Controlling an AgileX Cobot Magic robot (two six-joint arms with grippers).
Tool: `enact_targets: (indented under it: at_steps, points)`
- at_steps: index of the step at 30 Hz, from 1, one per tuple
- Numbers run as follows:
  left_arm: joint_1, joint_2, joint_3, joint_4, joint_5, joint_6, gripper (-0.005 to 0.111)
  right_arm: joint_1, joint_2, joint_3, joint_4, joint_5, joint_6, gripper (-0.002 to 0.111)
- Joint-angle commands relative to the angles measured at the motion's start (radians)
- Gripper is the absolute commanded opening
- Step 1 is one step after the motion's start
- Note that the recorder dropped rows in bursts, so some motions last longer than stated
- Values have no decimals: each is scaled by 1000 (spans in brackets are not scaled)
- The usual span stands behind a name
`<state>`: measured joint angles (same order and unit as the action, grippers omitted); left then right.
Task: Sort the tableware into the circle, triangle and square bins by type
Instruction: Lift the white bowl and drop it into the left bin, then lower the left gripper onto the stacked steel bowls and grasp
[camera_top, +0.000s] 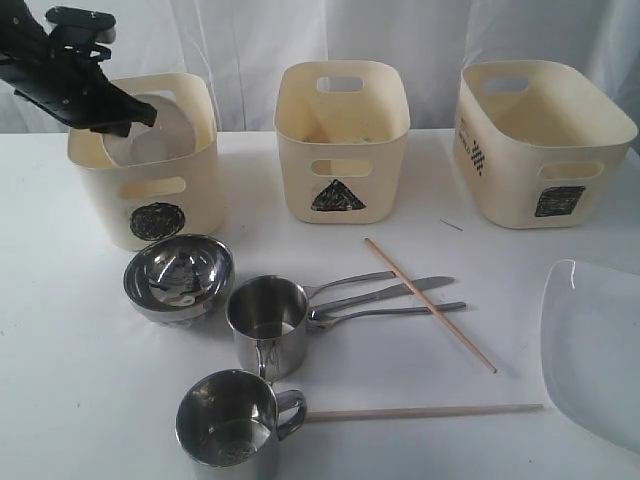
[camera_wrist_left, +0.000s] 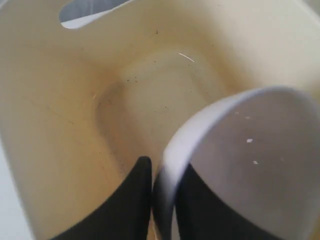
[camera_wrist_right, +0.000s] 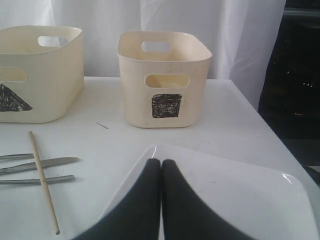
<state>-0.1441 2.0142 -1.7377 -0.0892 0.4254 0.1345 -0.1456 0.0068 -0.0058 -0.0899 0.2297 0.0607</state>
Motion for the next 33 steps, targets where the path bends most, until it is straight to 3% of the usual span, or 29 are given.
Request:
enact_targets:
  at_steps: [1,7,13,18,25,28,30,33]
  points:
    - [2,-6,-14,-7,-29,-1,35,-4,-7,6,-7,-8,3,0]
    - [2,-74,-72,-22,72,-3,40,-4,-7,6,-7,-8,3,0]
    - [2,-217,-50,-40,277,32,40,-4,-7,6,-7,-10,3,0]
    - [2,-366,109,-113,302,91,40,-4,-7,6,-7,-10,3,0]
    - [2,-631,493,-167,293,108,40,-4,-7,6,-7,-7,3,0]
    - [2,-739,661,-237,284,132,50,-4,-7,6,-7,-7,3,0]
    - [0,-750,724,-288,257,134,59,-4,-7,6,-7,-9,3,0]
    - [-50,-718,781,-307,172,155,62,-4,-7,6,-7,-9,3,0]
